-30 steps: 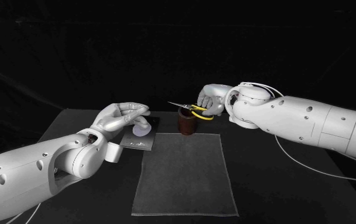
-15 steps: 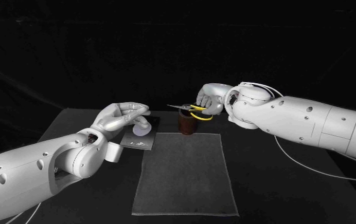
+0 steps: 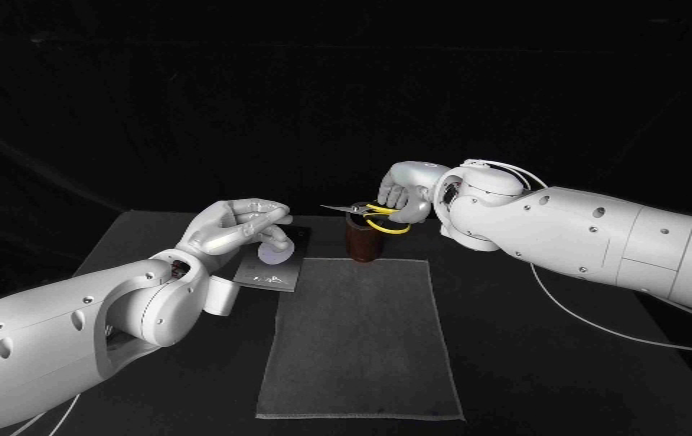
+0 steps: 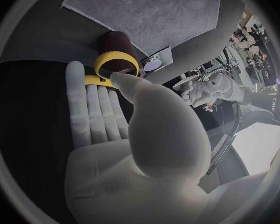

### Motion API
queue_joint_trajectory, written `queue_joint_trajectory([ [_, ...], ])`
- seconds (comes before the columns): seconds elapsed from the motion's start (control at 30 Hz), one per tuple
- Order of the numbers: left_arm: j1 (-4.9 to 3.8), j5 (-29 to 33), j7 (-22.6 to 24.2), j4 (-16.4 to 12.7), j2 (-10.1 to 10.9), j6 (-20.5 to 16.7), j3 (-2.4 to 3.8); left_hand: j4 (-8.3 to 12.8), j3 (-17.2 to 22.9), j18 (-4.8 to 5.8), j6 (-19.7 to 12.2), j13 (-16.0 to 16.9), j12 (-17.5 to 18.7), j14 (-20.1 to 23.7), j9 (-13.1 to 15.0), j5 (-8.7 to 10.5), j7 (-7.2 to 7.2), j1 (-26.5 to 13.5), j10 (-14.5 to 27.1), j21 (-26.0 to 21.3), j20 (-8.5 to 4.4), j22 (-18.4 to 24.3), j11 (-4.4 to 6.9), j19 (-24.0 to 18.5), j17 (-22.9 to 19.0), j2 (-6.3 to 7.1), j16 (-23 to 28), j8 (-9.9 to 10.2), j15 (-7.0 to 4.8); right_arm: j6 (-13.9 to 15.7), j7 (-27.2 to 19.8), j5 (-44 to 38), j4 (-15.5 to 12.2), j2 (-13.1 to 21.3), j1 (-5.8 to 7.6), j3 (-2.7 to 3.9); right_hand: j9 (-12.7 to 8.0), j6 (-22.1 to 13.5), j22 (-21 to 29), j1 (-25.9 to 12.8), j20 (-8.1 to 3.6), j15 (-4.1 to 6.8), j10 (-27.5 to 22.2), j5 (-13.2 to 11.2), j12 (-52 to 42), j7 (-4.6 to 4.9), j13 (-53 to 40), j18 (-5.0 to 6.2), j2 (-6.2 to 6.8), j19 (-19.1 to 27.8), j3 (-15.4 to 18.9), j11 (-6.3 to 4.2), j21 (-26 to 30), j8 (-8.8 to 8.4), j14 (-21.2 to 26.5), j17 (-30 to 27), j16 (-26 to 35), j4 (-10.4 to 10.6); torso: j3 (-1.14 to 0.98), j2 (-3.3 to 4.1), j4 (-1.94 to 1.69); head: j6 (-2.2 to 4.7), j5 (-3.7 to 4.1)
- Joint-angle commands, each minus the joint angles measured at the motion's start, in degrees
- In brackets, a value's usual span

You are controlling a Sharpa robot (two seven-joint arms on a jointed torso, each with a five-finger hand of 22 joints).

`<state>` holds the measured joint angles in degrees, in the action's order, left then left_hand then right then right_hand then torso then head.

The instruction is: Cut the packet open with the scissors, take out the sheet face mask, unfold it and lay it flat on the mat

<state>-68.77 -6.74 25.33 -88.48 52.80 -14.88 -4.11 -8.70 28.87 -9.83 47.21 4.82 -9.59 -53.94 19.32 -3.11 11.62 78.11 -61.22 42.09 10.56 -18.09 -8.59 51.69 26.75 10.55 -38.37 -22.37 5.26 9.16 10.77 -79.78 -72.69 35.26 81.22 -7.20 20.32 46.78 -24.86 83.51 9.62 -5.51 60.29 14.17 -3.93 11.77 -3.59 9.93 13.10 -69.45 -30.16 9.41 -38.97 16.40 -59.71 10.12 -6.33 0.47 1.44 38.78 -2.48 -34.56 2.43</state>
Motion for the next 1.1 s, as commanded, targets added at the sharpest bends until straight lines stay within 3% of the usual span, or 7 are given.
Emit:
queue_joint_trajectory([
  [0.03, -0.07, -0.03, 0.41, -0.10, -0.10, 1.23, 0.03, 0.01, 0.18, -0.61, -0.34, 0.03, 0.22, 0.08, 0.09, -0.03, 0.25, 0.36, 0.39, 0.25, -0.02, -0.09, 0.09, -0.49, 0.03, -0.43, 0.31, 0.22, -0.11, -0.67, -0.75, 0.03, -0.11, -0.27, -0.04, -0.01, -0.07, -0.40, -0.08, -0.60, -0.03, -0.06, -0.03, -0.30, 0.33, 1.18, -0.02, 0.55, -0.21, 0.60, -0.26, 0.07, -0.40, 0.30, -0.34, -0.09, 0.38, -0.19, 0.00, -0.01, 0.00, 0.06, 0.01],
  [0.23, -0.07, -0.03, 0.39, -0.08, -0.05, 1.21, 0.03, 0.01, 0.18, -0.61, -0.34, 0.03, 0.22, 0.08, 0.09, -0.03, 0.25, 0.36, 0.39, 0.25, -0.02, -0.09, 0.09, -0.49, 0.03, -0.43, 0.31, 0.22, -0.11, -1.03, -0.58, 0.03, -0.23, -0.08, -0.04, -0.01, -0.31, -1.27, -0.21, -2.19, 0.32, -0.36, -0.90, -0.47, 0.41, 1.39, 0.01, 0.53, 0.00, 1.17, 0.02, 0.30, -0.57, 0.24, 0.21, -0.26, 0.84, -0.65, -0.01, -0.05, 0.02, 0.02, 0.01],
  [0.47, -0.07, -0.02, 0.35, -0.08, -0.01, 1.21, 0.03, 0.01, 0.18, -0.61, -0.34, 0.03, 0.22, 0.08, 0.09, -0.03, 0.25, 0.36, 0.39, 0.25, -0.02, -0.09, 0.09, -0.49, 0.03, -0.43, 0.31, 0.22, -0.11, -1.35, 0.34, -0.95, -0.49, 0.32, -0.04, -0.01, -0.78, -4.09, 0.74, -5.55, 1.63, -1.40, -4.74, 0.56, 0.38, 2.37, 0.00, 0.55, -0.19, 1.67, 3.89, 1.28, 0.66, -0.13, 1.92, -0.69, 1.87, -0.64, -0.05, 0.00, 0.12, 0.05, -0.01],
  [0.67, -0.07, -0.02, 0.33, 0.02, -0.06, 1.25, 0.03, 0.01, 0.18, -0.61, -0.34, 0.03, 0.22, 0.08, 0.09, -0.03, 0.25, 0.36, 0.39, 0.25, -0.02, -0.09, 0.09, -0.49, 0.03, -0.43, 0.31, 0.22, -0.11, -2.12, 0.91, -1.60, -0.58, 0.30, -0.05, -0.01, -1.23, -7.69, 2.74, -4.48, 2.72, -2.46, -9.45, 1.51, 0.26, 3.45, -0.02, 0.60, -2.67, 0.48, 12.89, 2.37, 2.86, 0.01, 5.09, -2.17, 2.46, -0.48, -0.08, -0.01, 0.04, 0.10, 0.11],
  [0.87, -0.07, -0.02, 0.27, 0.13, -0.08, 1.26, 0.03, 0.01, 0.18, -0.61, -0.34, 0.03, 0.22, 0.08, 0.09, -0.03, 0.25, 0.36, 0.39, 0.25, -0.02, -0.09, 0.09, -0.49, 0.03, -0.43, 0.31, 0.22, -0.11, -2.85, 1.64, -2.59, -0.40, 0.22, -0.06, -0.01, -1.30, -8.07, 3.30, -3.63, 2.77, -2.54, -9.74, 1.55, 0.18, 3.55, -0.04, 0.61, -3.31, -0.02, 15.36, 2.48, 3.42, 0.40, 5.31, -2.56, 2.35, -0.04, -0.05, -0.04, 0.01, 0.09, 0.20],
  [1.1, -0.07, -0.02, 0.19, 0.17, -0.09, 1.31, 0.03, 0.01, 0.18, -0.61, -0.34, 0.03, 0.22, 0.08, 0.09, -0.03, 0.25, 0.36, 0.39, 0.25, -0.02, -0.09, 0.09, -0.49, 0.03, -0.43, 0.31, 0.22, -0.11, -3.74, 2.61, -3.97, 0.01, 0.05, -0.10, -0.02, -1.28, -7.90, 3.53, -2.60, 2.65, -2.43, -9.34, 1.90, -0.02, 3.56, -0.10, 0.64, -3.86, -0.34, 15.81, 2.42, 3.60, 0.83, 5.09, -2.71, 2.17, -0.15, 0.00, -0.02, 0.04, 0.18, 0.35],
])
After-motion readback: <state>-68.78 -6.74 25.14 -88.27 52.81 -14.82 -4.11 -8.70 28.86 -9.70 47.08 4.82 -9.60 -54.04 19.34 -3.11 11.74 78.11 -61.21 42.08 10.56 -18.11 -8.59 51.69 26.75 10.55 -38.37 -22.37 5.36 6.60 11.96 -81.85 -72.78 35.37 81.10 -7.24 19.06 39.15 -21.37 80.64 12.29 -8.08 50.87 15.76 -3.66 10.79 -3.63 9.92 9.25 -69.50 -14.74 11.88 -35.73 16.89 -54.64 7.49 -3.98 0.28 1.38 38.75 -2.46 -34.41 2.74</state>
